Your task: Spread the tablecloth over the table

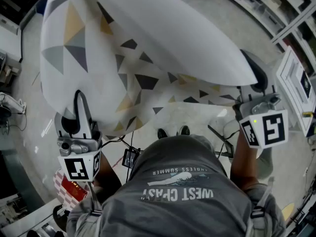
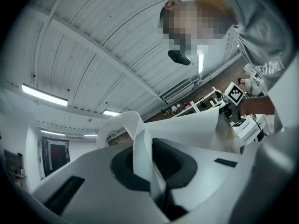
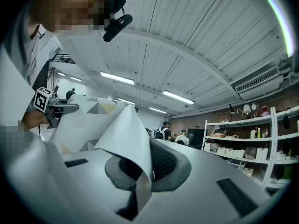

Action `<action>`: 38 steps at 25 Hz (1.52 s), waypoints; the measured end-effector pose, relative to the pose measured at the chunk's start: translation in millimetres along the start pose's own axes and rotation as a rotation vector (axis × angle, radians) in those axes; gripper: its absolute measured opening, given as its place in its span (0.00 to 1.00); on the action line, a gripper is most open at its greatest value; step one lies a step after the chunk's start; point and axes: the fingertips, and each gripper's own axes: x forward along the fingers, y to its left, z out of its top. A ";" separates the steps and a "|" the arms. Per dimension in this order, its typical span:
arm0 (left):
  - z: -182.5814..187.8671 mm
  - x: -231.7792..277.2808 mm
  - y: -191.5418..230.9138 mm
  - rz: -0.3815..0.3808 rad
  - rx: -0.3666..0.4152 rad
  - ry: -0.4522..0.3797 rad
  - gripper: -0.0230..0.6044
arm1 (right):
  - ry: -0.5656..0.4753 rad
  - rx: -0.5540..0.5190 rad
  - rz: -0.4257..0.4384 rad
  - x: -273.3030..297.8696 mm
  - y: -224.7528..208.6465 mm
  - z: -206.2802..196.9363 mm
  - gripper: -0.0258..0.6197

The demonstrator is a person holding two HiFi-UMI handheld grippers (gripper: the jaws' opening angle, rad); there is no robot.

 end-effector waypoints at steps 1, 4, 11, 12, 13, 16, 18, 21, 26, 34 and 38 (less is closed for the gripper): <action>-1.3 -0.1 0.8 -0.001 -0.002 -0.001 0.05 | 0.000 -0.001 -0.002 0.8 0.4 -0.2 0.06; -4.3 -0.8 3.0 -0.003 -0.006 -0.005 0.05 | -0.001 -0.003 -0.007 2.7 2.1 -0.4 0.06; -8.6 -1.8 6.8 -0.023 -0.010 -0.029 0.05 | -0.008 0.009 -0.041 1.5 3.6 0.7 0.06; -10.4 -0.8 8.3 -0.026 -0.011 -0.029 0.05 | -0.007 0.018 -0.049 2.5 2.5 0.3 0.06; -13.0 0.5 9.9 -0.029 -0.012 -0.028 0.05 | -0.007 0.027 -0.057 4.0 1.0 -0.6 0.06; -22.2 3.8 14.5 -0.036 -0.021 -0.020 0.05 | 0.001 0.050 -0.076 9.5 -1.8 -5.5 0.06; -25.3 5.1 17.2 -0.040 -0.025 -0.018 0.05 | 0.002 0.058 -0.086 12.5 -3.3 -6.8 0.06; -25.7 5.0 18.3 -0.038 -0.020 -0.019 0.05 | -0.009 0.068 -0.095 13.7 -6.5 -8.0 0.06; -27.9 0.9 16.0 -0.020 -0.008 0.012 0.05 | -0.011 0.090 -0.075 19.4 -7.8 -15.9 0.06; -52.6 108.5 3.3 0.041 0.026 0.081 0.05 | -0.001 0.118 0.003 108.0 -96.9 -47.9 0.06; -73.6 157.8 12.5 0.088 0.020 0.123 0.05 | 0.004 0.130 0.058 171.2 -131.1 -63.7 0.06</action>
